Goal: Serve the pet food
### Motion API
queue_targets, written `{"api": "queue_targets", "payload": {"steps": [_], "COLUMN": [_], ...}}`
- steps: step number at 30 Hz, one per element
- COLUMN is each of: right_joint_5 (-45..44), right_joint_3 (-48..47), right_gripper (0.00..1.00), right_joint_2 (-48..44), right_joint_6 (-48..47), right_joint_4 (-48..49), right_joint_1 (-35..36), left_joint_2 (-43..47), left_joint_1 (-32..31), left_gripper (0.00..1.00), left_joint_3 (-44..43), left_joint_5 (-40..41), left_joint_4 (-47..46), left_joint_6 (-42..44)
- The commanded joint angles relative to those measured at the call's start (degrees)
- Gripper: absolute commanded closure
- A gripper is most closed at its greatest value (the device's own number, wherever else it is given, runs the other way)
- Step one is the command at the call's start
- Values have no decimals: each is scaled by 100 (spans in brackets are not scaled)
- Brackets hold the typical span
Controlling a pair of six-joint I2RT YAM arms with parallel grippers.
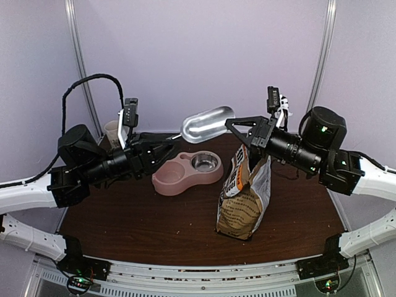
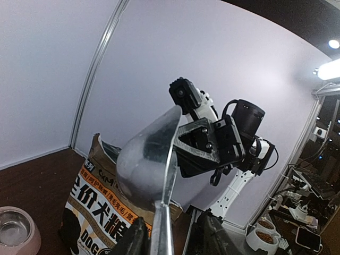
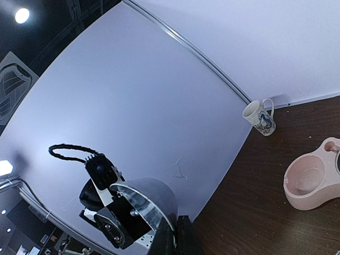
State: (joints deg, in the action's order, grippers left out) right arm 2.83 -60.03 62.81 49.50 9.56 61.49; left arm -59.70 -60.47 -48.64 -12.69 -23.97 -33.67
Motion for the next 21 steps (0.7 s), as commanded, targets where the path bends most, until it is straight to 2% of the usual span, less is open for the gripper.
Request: {"api": "queue_targets", "payload": {"steps": [1, 4, 6, 8, 11, 15, 21], "right_joint_5": [-151, -151, -164, -191, -210, -229, -278], "right_joint_3": [-218, -240, -269, -276, -280, -298, -266], "right_gripper": [100, 100, 100, 100, 100, 100, 100], "right_joint_2": [4, 20, 42, 56, 72, 83, 40], "right_joint_6": [-69, -90, -111, -124, -122, -146, -146], "right_joint_4": [-7, -65, -128, -178, -172, -221, -227], "right_joint_1": [60, 66, 73, 82, 96, 97, 92], "left_joint_2": [-8, -15, -28, -41, -54, -74, -90], "left_joint_1": [6, 4, 6, 3, 8, 8, 0], "left_gripper": [60, 58, 51, 50, 56, 59, 71], "left_joint_3": [-32, -6, -5, -9, -5, 4, 21], "left_joint_5": [56, 107, 98, 75, 73, 80, 91], "left_joint_4": [-280, -321, -343, -372, -388, -422, -460], "left_joint_6": [-28, -53, -66, -72, -87, -120, -139]}}
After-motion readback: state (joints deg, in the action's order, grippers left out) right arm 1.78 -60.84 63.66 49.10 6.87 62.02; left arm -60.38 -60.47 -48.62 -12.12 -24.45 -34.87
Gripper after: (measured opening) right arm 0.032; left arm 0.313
